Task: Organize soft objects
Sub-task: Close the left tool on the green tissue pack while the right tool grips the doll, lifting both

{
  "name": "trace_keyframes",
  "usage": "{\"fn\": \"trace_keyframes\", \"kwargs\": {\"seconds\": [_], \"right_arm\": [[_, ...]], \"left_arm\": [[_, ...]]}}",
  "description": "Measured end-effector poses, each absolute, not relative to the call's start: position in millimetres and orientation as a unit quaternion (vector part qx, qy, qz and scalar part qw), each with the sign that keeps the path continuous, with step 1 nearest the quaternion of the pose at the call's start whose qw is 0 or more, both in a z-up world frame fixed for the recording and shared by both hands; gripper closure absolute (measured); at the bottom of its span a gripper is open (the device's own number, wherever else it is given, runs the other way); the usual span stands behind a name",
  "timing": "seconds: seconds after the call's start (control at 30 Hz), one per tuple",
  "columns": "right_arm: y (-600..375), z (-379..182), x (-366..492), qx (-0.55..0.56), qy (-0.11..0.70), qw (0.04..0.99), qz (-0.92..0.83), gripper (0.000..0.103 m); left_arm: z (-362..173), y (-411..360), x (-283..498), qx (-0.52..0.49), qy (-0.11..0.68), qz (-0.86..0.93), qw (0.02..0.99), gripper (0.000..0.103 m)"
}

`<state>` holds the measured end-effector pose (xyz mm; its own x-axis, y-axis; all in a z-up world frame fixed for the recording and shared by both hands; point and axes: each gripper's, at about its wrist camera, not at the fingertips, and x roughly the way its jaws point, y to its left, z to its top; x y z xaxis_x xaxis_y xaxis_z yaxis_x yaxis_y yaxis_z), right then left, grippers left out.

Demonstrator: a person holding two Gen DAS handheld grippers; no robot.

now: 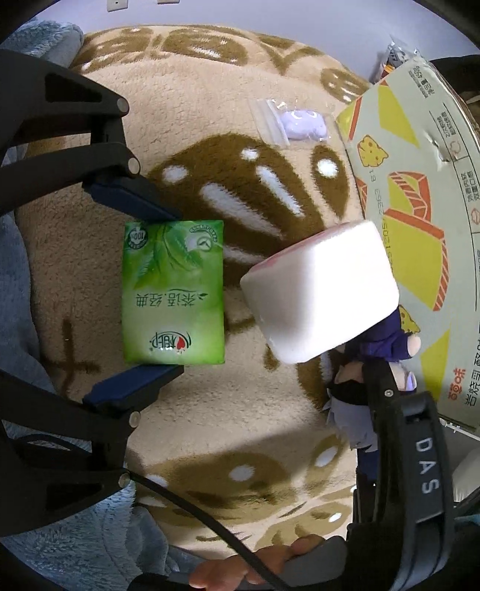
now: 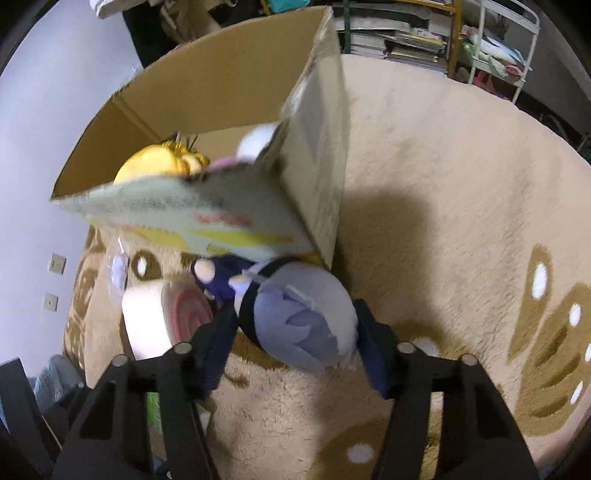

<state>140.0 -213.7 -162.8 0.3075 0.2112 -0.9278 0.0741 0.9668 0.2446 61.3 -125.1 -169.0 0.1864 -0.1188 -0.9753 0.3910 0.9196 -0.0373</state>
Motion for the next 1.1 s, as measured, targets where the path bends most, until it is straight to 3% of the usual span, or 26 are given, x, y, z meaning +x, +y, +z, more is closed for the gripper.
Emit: {"fn": "trace_keyframes", "kwargs": {"seconds": [0.47, 1.1], "right_arm": [[-212.3, -149.2, 131.1, 0.11, 0.568, 0.815, 0.039, 0.044], [-215.6, -89.9, 91.6, 0.113, 0.486, 0.865, 0.042, 0.044]], "left_arm": [[-142.8, -109.9, 56.2, 0.121, 0.589, -0.145, 0.786, 0.03], [-84.9, -78.7, 57.6, 0.11, 0.512, -0.082, 0.848, 0.03]]}}
